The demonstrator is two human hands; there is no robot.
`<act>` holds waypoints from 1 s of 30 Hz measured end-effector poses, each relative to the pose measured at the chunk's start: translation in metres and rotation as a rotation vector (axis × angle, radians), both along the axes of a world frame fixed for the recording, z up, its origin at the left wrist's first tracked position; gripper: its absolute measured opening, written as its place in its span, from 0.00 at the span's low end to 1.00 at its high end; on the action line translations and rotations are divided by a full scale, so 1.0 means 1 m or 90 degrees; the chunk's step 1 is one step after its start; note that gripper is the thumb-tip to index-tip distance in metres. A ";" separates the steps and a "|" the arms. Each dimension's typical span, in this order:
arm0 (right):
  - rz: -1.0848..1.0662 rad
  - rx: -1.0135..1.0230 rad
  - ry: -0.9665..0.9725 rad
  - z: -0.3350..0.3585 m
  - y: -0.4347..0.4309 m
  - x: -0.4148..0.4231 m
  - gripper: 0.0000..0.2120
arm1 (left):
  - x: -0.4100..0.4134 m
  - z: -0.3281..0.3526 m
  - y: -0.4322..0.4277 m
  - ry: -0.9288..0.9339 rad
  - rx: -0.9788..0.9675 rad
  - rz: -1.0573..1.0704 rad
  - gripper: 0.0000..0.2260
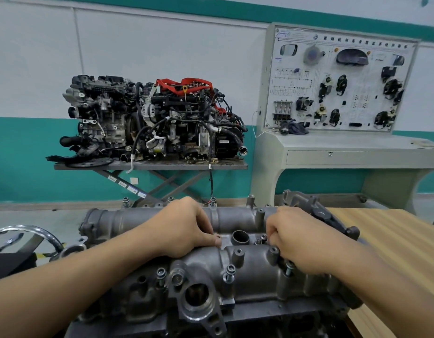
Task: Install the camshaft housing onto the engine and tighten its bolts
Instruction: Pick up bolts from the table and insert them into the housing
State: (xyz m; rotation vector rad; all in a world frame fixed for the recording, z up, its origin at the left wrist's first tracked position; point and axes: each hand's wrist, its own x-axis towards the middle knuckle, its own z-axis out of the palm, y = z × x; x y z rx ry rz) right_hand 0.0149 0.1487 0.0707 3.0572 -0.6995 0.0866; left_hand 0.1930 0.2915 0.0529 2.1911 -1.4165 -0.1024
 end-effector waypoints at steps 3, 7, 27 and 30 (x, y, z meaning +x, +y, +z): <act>-0.006 0.009 -0.027 0.001 0.001 0.000 0.09 | -0.001 0.000 0.001 0.007 0.014 -0.004 0.03; -0.019 0.032 -0.061 -0.001 0.001 0.001 0.09 | -0.003 0.001 0.002 0.012 0.022 0.005 0.10; 0.288 0.165 -0.287 0.033 0.091 0.093 0.07 | 0.010 0.038 0.056 0.649 -0.201 0.053 0.29; 0.289 0.139 -0.272 0.030 0.094 0.098 0.05 | 0.014 0.037 0.061 0.632 -0.173 0.065 0.29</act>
